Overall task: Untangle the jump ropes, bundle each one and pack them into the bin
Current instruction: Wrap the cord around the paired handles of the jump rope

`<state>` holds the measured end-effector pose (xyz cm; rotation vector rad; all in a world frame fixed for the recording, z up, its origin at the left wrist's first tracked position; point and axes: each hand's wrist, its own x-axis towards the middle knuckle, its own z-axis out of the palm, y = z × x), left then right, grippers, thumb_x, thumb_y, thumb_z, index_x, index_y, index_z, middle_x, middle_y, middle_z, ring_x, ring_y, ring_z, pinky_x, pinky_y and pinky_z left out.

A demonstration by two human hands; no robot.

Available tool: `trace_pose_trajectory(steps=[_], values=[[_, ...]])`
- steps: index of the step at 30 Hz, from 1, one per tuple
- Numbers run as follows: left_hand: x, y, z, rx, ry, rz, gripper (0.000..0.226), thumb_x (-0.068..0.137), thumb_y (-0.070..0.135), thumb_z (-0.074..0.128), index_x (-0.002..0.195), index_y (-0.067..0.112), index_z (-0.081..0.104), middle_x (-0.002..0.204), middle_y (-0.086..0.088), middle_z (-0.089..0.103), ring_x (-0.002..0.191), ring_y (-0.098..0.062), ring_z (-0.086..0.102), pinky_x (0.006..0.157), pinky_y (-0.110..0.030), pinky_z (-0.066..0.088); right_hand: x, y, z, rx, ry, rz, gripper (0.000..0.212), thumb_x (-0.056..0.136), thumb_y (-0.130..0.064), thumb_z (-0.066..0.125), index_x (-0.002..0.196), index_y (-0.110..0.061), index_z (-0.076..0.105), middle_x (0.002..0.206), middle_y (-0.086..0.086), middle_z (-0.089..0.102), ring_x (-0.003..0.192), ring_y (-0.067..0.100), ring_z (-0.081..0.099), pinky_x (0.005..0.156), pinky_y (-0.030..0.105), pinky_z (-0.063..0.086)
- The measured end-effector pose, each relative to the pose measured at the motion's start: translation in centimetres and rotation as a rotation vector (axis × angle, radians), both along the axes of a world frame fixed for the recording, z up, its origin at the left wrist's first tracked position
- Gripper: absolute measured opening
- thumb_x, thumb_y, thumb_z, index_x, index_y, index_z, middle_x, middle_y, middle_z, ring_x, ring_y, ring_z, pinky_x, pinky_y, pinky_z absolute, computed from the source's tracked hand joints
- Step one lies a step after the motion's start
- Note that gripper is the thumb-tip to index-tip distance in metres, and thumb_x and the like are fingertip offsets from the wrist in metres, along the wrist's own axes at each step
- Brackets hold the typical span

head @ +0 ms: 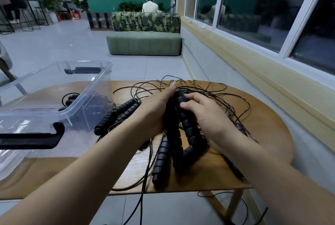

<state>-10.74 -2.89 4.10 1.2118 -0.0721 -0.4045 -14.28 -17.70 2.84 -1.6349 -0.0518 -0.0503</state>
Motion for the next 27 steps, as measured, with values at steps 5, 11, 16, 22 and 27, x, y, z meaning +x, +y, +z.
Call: trace_pose_trajectory(steps=[5, 11, 16, 22, 27], values=[[-0.2, 0.3, 0.2, 0.020, -0.043, 0.038, 0.064, 0.101, 0.048, 0.068, 0.128, -0.010, 0.064, 0.129, -0.035, 0.064, 0.109, -0.039, 0.064, 0.111, -0.059, 0.049, -0.2, 0.1, -0.2, -0.035, -0.058, 0.004, 0.016, 0.105, -0.020, 0.066, 0.116, -0.027, 0.075, 0.111, -0.002, 0.080, 0.109, 0.022, 0.076, 0.100, 0.048, 0.062], [0.7, 0.6, 0.2, -0.014, -0.055, 0.062, 0.053, 0.096, 0.048, 0.075, 0.119, 0.001, 0.070, 0.140, -0.038, 0.056, 0.115, -0.050, 0.065, 0.111, -0.068, 0.045, -0.4, 0.2, -0.2, -0.027, -0.067, 0.001, 0.018, 0.104, -0.017, 0.067, 0.116, -0.028, 0.076, 0.109, -0.002, 0.081, 0.106, 0.022, 0.077, 0.099, 0.048, 0.062], [0.6, 0.7, 0.0, -0.018, -0.067, -0.004, 0.025, 0.099, 0.025, 0.073, 0.109, 0.004, 0.065, 0.111, -0.028, 0.069, 0.105, -0.042, 0.071, 0.096, -0.054, 0.059, -0.7, -0.1, -0.2, -0.166, -0.114, 0.005, 0.021, 0.104, -0.021, 0.070, 0.118, -0.036, 0.075, 0.105, -0.011, 0.079, 0.101, 0.006, 0.075, 0.099, 0.037, 0.061], [0.9, 1.3, 0.3, -0.044, -0.074, 0.046, 0.017, 0.099, 0.019, 0.073, 0.091, 0.008, 0.062, 0.079, -0.015, 0.065, 0.071, -0.028, 0.070, 0.069, -0.037, 0.063, -1.2, 0.2, 0.1, -0.081, 0.050, 0.109, 0.029, 0.099, -0.038, 0.077, 0.125, -0.047, 0.068, 0.113, -0.005, 0.077, 0.105, 0.016, 0.078, 0.100, 0.046, 0.061], [1.0, 0.8, 0.8, -0.182, -0.054, 0.090, 0.025, 0.100, 0.019, 0.070, 0.083, 0.013, 0.052, 0.063, -0.003, 0.050, 0.050, -0.019, 0.052, 0.051, -0.028, 0.052, -2.6, 0.6, 1.3, 0.225, 0.384, 0.448, 0.059, 0.100, -0.050, 0.065, 0.136, -0.004, 0.063, 0.123, 0.034, 0.070, 0.105, 0.045, 0.073, 0.091, 0.049, 0.062]])
